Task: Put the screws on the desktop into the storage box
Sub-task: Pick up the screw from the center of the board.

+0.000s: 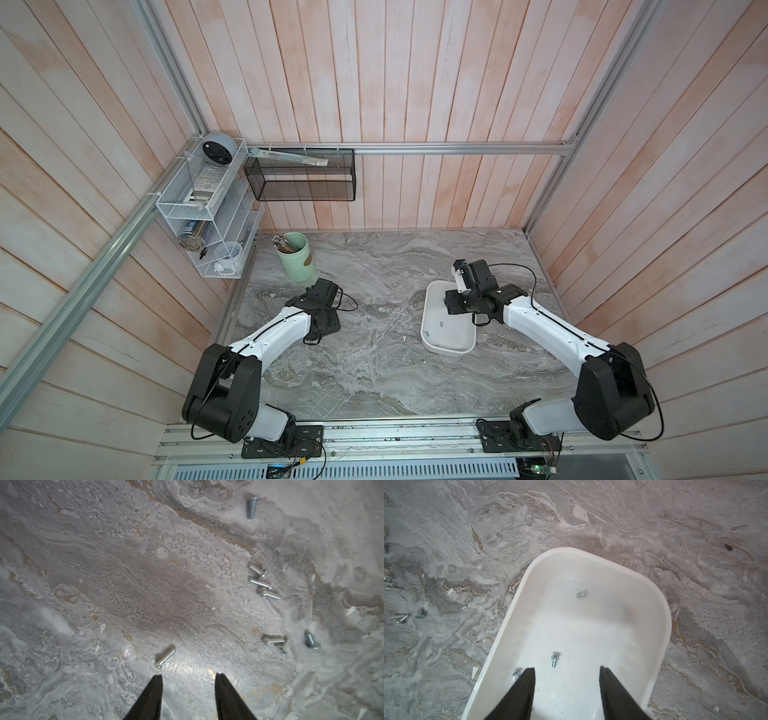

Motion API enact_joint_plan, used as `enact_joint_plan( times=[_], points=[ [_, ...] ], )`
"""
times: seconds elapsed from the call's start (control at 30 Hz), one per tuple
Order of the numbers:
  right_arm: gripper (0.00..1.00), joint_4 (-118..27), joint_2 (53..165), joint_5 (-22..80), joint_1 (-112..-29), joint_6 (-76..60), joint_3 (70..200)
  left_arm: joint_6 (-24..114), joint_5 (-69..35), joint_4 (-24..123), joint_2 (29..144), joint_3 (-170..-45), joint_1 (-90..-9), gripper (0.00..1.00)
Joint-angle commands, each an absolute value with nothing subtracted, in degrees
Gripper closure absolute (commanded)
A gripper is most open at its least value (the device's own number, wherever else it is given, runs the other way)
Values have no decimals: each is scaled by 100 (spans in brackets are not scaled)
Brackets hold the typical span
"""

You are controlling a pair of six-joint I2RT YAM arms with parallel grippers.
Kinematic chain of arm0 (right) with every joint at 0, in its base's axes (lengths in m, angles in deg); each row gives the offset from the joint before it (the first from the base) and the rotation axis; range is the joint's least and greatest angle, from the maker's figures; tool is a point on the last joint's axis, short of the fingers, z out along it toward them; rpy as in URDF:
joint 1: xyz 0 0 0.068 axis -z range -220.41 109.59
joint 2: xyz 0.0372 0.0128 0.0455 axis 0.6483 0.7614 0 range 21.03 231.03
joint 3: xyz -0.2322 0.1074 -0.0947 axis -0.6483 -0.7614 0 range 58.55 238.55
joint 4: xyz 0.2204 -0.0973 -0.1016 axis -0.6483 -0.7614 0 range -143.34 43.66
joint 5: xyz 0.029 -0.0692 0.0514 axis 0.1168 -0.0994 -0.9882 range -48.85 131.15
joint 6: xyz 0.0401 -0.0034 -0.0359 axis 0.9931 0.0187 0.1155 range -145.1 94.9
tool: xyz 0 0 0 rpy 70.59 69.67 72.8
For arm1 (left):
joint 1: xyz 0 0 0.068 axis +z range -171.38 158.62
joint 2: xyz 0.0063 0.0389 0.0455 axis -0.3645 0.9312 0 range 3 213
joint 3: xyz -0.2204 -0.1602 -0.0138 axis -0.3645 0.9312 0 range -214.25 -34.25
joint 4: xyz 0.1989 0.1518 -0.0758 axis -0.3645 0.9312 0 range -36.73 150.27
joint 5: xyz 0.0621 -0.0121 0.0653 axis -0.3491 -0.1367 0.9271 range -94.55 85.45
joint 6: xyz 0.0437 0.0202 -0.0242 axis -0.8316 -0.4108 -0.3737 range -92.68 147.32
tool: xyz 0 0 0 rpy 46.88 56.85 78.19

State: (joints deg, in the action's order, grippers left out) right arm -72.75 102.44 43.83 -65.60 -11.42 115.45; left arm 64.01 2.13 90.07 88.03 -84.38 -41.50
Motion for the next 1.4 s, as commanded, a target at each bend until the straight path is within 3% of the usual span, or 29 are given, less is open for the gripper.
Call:
enact_joint_plan(
  times=[0.0,0.4,0.9,1.37],
  points=[
    [44,-7090,10171,4357,-6555,-1101,11467,6438,528,8794,9054,-8472,-4094,53],
    [44,-7138,10289,4327,-6555,-1110,11500,6318,292,8458,9572,-8299,-4054,54],
    [44,-7156,10407,4230,-6556,-1139,11559,6450,-10,8734,9370,-8020,-4054,55],
    [44,-7174,10404,4195,-6555,-1140,11579,6551,-7,9175,9599,-8064,-4300,66]
  ],
)
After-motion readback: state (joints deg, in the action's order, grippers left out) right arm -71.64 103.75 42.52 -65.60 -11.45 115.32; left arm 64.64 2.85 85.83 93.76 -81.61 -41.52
